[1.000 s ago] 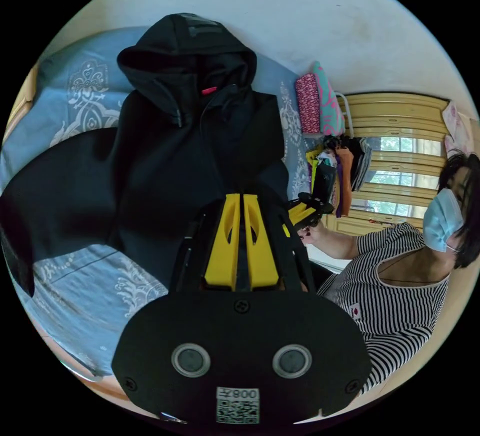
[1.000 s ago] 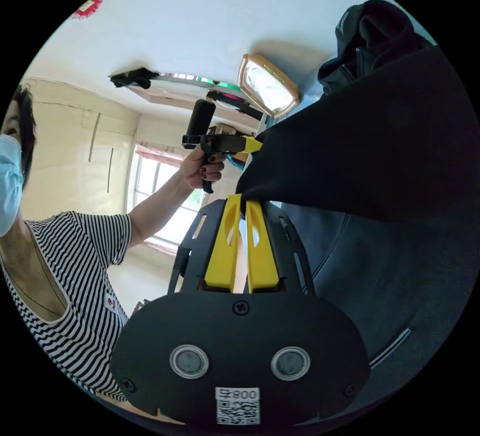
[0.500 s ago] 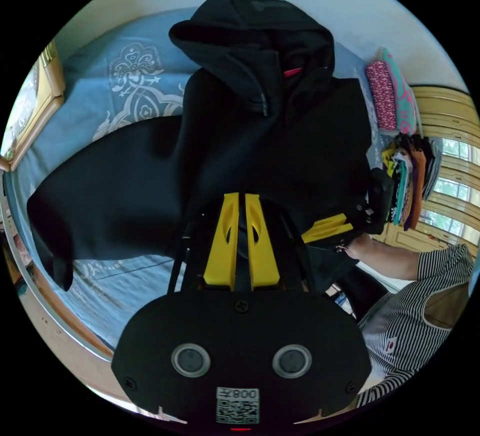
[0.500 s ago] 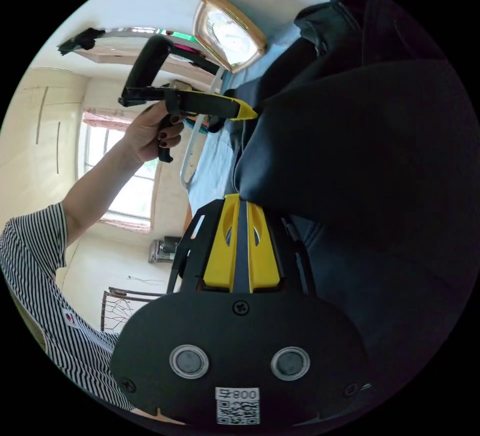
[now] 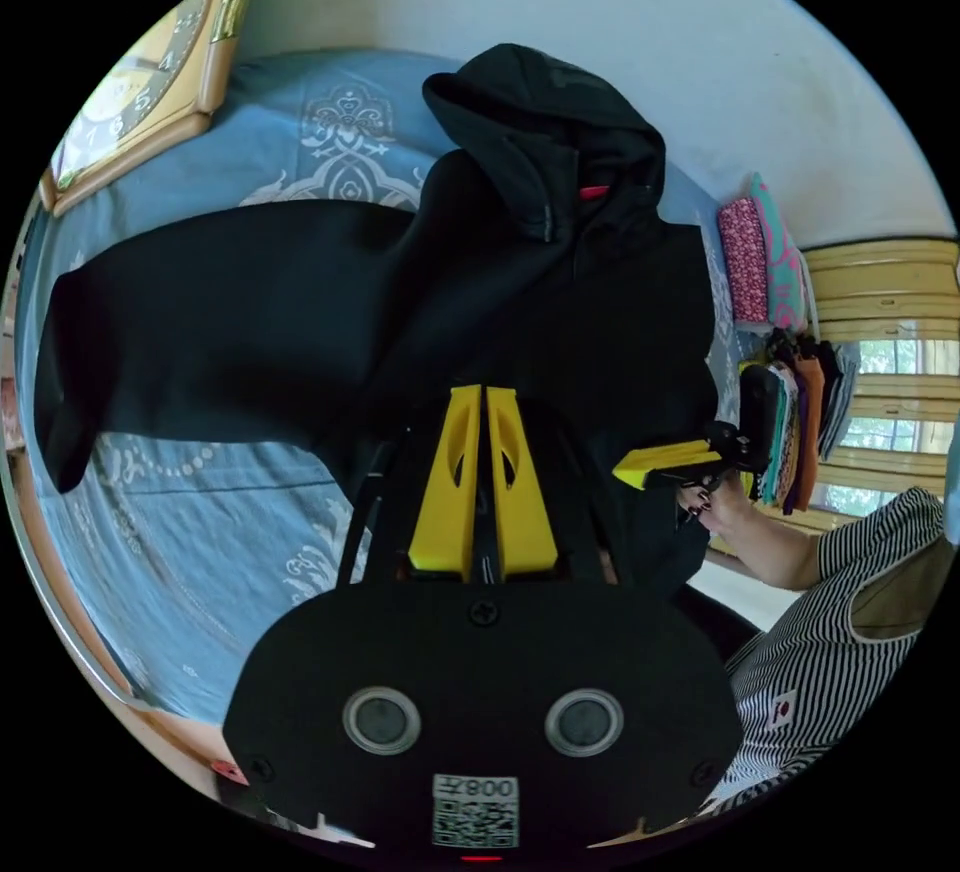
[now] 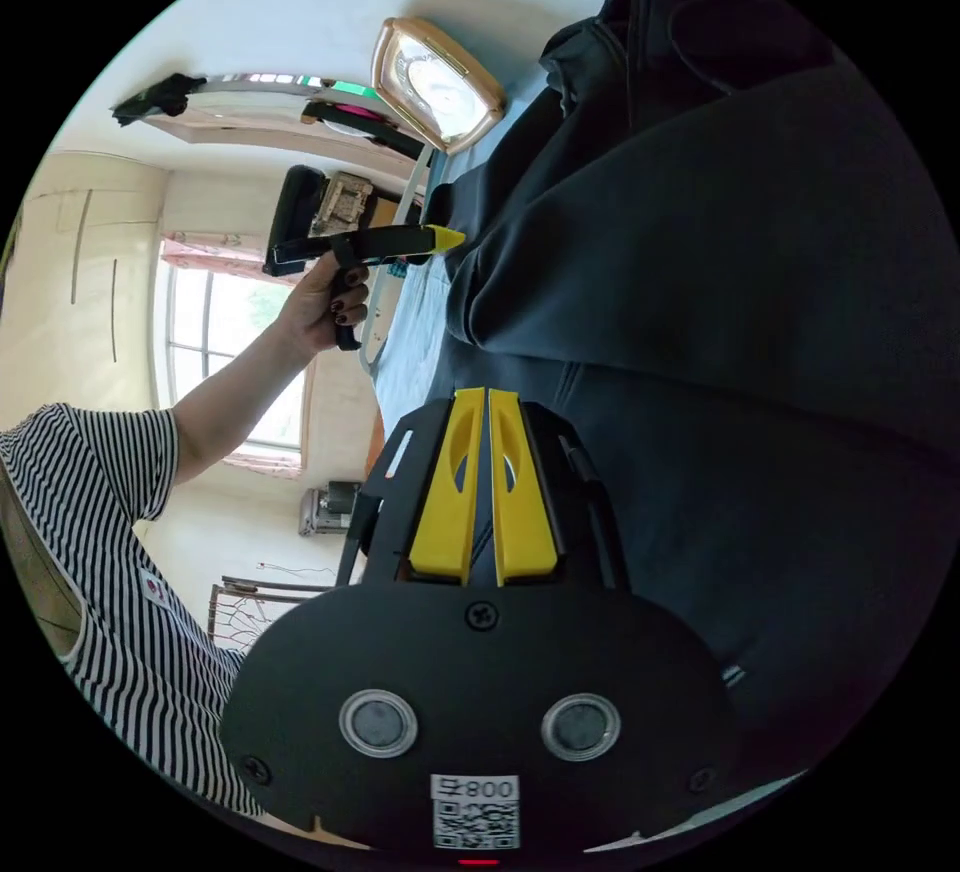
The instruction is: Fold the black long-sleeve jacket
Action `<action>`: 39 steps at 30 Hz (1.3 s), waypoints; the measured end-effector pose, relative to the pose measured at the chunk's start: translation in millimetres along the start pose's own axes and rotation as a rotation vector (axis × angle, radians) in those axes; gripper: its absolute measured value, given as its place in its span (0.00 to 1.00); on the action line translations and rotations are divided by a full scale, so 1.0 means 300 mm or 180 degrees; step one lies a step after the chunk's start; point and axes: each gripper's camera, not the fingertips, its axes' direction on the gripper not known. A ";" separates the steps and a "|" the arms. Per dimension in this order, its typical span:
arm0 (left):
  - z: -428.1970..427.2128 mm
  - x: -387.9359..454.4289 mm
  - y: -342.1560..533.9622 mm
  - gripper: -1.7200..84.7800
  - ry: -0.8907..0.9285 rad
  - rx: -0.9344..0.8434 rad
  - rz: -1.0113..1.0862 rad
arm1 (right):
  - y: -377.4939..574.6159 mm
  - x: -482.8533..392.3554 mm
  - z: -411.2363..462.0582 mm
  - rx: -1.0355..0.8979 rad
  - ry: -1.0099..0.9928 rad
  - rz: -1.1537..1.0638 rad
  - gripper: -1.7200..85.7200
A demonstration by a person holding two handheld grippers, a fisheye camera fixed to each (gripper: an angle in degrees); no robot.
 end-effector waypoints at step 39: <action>-0.088 -0.050 -0.309 0.12 0.0872 0.1036 0.0288 | -0.391 -0.054 -0.892 0.0868 0.0022 -0.0368 0.04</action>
